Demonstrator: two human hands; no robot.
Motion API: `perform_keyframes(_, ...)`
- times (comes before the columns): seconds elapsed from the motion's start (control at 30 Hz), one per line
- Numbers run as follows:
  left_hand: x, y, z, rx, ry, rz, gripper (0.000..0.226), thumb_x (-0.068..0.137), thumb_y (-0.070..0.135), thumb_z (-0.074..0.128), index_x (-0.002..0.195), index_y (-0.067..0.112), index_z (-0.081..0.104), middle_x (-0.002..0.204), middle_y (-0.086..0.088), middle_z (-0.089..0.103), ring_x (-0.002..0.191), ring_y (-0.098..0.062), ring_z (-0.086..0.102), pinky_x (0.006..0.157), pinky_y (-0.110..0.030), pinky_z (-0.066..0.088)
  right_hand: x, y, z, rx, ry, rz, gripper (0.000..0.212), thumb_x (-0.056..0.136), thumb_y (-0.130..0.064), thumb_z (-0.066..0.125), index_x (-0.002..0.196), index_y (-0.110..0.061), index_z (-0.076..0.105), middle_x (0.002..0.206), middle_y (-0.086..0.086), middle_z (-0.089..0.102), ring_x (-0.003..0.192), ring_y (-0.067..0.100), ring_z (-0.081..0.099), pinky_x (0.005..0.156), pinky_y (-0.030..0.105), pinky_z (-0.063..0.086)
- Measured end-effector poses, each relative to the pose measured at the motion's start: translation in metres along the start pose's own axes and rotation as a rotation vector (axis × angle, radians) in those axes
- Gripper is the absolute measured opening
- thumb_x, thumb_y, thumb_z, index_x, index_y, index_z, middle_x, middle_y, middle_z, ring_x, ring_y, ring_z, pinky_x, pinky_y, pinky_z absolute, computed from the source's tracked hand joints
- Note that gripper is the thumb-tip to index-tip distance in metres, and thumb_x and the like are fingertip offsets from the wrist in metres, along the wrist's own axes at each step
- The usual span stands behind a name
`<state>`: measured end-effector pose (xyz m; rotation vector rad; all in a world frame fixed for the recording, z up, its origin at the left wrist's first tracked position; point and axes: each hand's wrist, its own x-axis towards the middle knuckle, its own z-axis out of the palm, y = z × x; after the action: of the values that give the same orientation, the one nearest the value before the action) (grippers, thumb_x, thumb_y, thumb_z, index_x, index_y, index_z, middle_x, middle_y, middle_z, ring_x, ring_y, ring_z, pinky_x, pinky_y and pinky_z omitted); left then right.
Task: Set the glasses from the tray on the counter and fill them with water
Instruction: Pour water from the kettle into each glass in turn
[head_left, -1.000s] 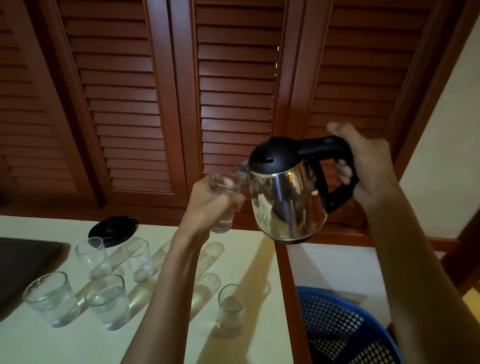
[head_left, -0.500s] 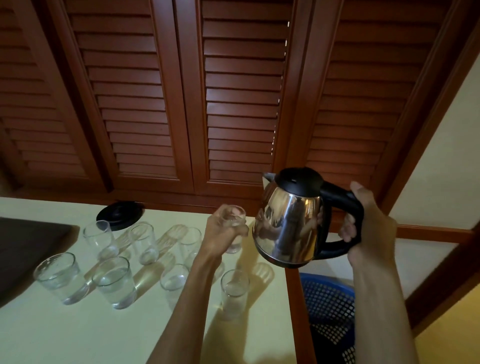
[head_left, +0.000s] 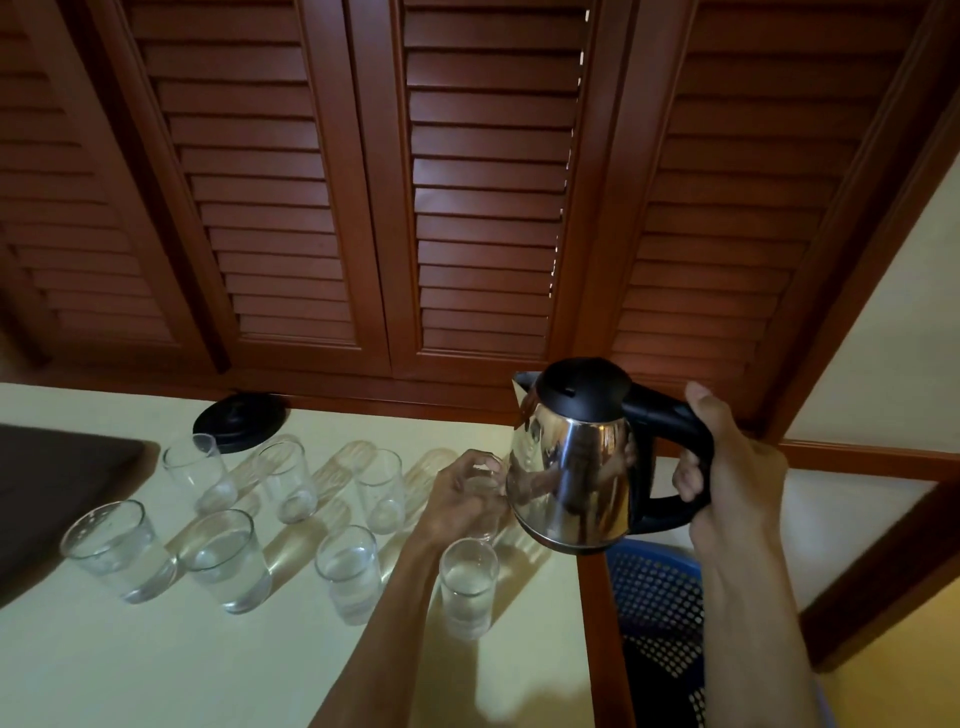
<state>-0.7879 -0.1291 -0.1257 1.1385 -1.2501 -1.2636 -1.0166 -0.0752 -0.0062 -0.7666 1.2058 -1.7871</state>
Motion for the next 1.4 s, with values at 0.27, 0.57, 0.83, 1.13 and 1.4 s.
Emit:
perform_keyframes(0.27,0.001,-0.013,-0.006,-0.055,-0.015,0.034,0.057,0.069,-0.044,0.055,0.101,0.002,0.069,0.086,-0.007,0.079,0.078,-0.019,0.077,0.062,-0.027,0.061,0.004,0.004,0.003,0.009,-0.026,-0.015,0.035,0.084,-0.032,0.079,0.060,-0.016,0.060,0.044,-0.001,0.049,0.033,0.012,0.039,0.036,0.023,0.032)
perform_keyframes(0.57,0.000,0.011,-0.011,0.084,0.086,-0.010,0.082,0.068,-0.018,0.082,0.137,0.011,0.049,0.107,-0.014,0.063,0.101,-0.020,0.065,0.086,-0.024,0.059,0.003,-0.001,0.006,0.010,-0.047,-0.054,0.033,0.082,-0.033,0.081,0.059,-0.018,0.064,0.044,-0.002,0.050,0.033,0.012,0.039,0.037,0.023,0.032)
perform_keyframes(0.83,-0.005,0.063,-0.022,0.210,0.188,0.122,0.066,0.067,-0.002,0.091,0.122,0.019,0.061,0.123,-0.005,0.067,0.115,-0.007,0.062,0.092,-0.013,0.047,-0.001,-0.022,0.016,0.004,-0.047,-0.082,0.037,0.082,-0.037,0.081,0.064,-0.011,0.063,0.044,-0.003,0.051,0.036,0.011,0.041,0.038,0.023,0.033)
perform_keyframes(1.13,-0.002,0.084,-0.078,0.689,0.232,0.033,0.057,0.073,0.019,0.092,0.123,0.020,0.064,0.131,0.001,0.065,0.128,-0.015,0.056,0.101,-0.029,0.042,-0.006,-0.044,0.038,0.030,-0.095,-0.114,0.039,0.082,-0.038,0.081,0.059,-0.014,0.061,0.044,-0.002,0.050,0.036,0.012,0.042,0.040,0.026,0.033)
perform_keyframes(1.4,0.002,0.062,-0.117,0.910,0.008,-0.170,0.083,0.070,0.015,0.093,0.142,0.020,0.051,0.141,-0.004,0.051,0.137,-0.023,0.047,0.104,-0.031,0.041,-0.017,-0.043,0.068,0.039,-0.078,-0.099,0.038,0.080,-0.039,0.082,0.059,-0.014,0.062,0.045,0.000,0.050,0.037,0.011,0.042,0.041,0.026,0.034)
